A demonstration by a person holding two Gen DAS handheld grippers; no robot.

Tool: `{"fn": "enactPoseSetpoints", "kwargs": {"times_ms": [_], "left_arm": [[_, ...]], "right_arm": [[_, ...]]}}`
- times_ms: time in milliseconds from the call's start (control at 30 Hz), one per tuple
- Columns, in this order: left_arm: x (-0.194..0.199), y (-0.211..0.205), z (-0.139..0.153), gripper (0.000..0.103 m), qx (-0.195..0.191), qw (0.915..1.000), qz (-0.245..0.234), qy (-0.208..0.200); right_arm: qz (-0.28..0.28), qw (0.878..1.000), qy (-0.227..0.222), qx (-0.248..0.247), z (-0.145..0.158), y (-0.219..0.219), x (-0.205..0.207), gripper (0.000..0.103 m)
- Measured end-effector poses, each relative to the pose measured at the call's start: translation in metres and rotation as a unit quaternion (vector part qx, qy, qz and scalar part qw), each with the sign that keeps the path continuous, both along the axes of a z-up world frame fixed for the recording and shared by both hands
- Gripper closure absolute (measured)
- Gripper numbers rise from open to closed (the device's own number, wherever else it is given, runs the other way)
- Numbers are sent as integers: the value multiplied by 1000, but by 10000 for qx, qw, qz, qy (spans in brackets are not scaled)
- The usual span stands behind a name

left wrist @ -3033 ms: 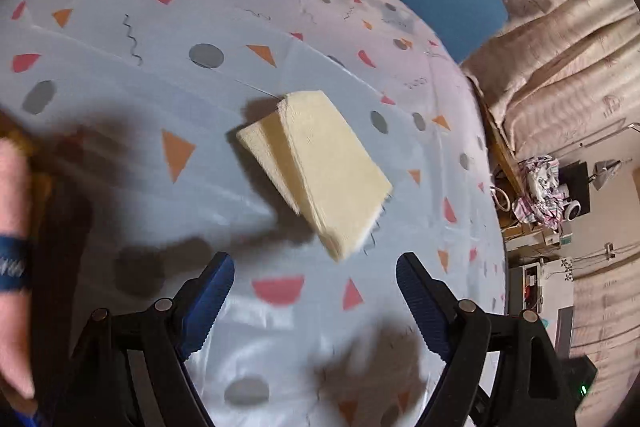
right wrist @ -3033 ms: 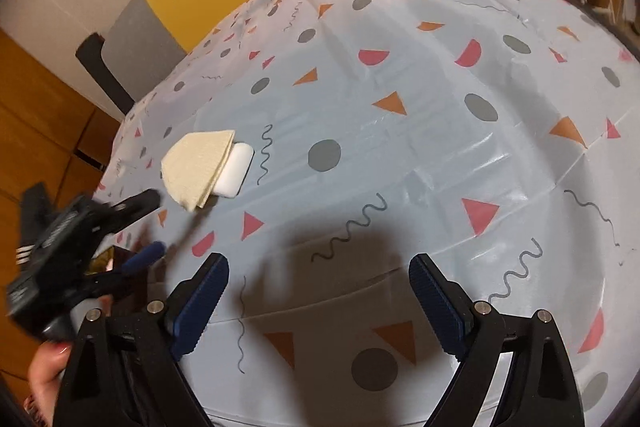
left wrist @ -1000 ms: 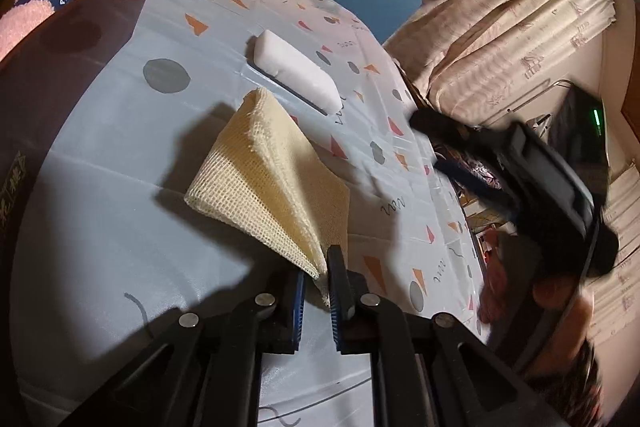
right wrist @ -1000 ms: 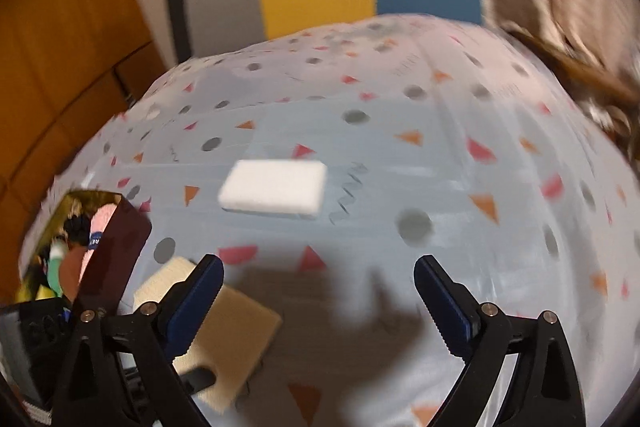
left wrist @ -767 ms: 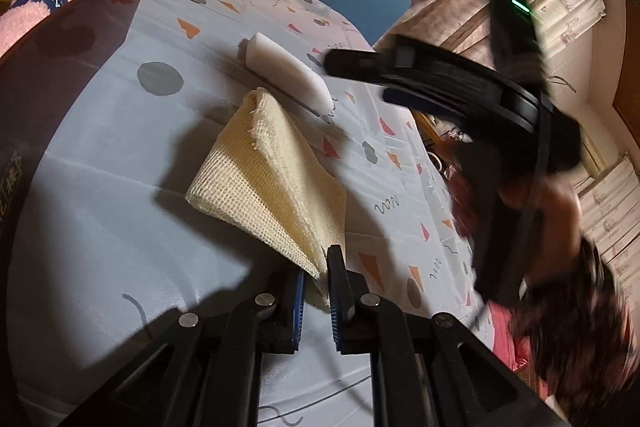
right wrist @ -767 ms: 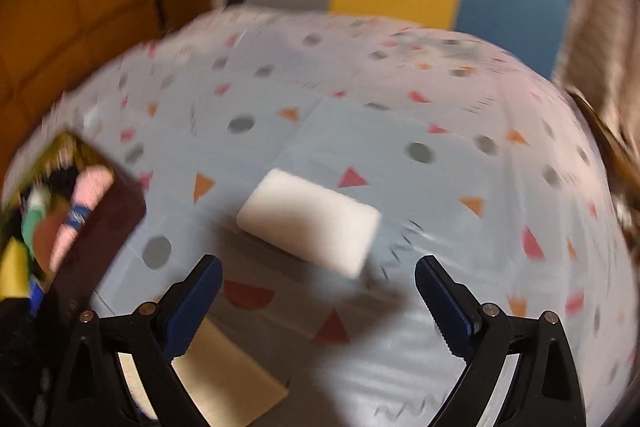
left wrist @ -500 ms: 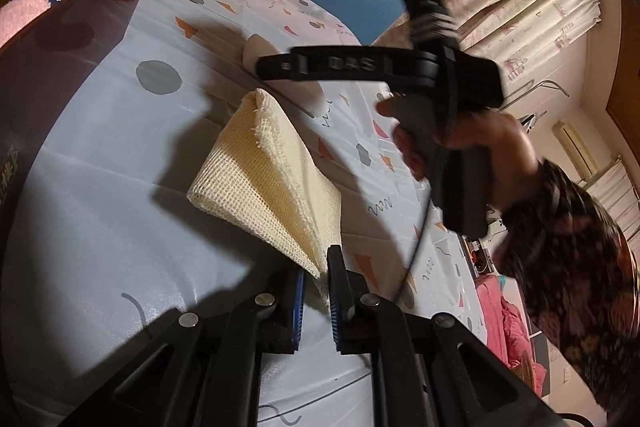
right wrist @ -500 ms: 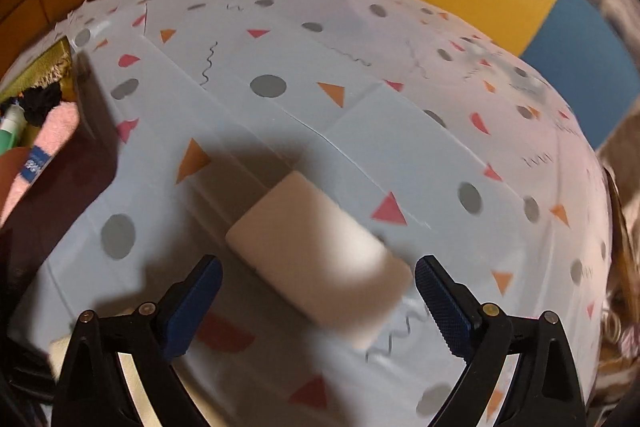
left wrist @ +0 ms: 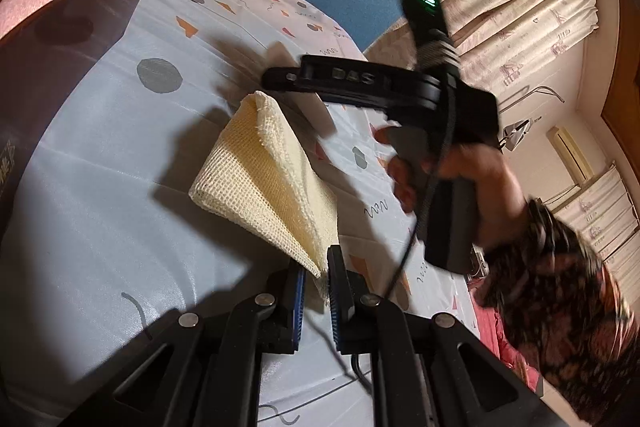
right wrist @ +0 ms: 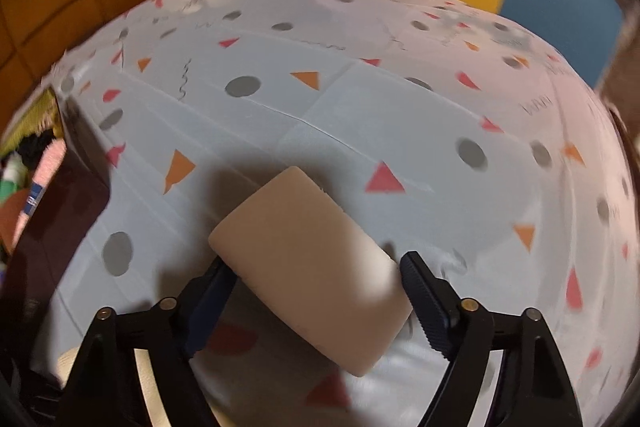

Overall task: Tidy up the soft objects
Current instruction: 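Grasp the white rectangular sponge with the right tool while the left tool holds the cloth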

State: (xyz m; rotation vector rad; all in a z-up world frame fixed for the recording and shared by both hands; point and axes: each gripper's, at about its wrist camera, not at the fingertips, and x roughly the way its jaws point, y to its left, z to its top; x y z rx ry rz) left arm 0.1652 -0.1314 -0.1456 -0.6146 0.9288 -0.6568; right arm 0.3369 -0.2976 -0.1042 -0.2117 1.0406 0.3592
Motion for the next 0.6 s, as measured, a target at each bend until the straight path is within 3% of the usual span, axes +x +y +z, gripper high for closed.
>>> {"fn": "enactPoseSetpoints", "kwargs": {"times_ms": [200,267,467,500,533,567,600], "left_arm": [[0,0,0,92,0,10000,0,1],[0,0,0,93,0,10000,4,9],[-1,-1,2,95,209,9997,56,73],[-1,-1,3,95,237,9997,60,78],[-2,0,3,95,263,9996,60,96],[-3,0,3,95,291,9995,46,102],[-4,0,3,95,319,9994,39,86]], "right_arm": [[-944,9909,-187,942,28,-40,-49,31],[-1054,9869,-249,1199,36,-49,-72,69],[-1474,9725,-228,1789,31,-71,-125,69],[-1451,9726,-292,1792,29,-74,-130,66],[-1463,9729,-328,1761,26,-75,-134,48],[-1494,9735,-310,1702,24,-75,-135,21],[-1555,9743,-326,1595,24,-77,-133,12]]}}
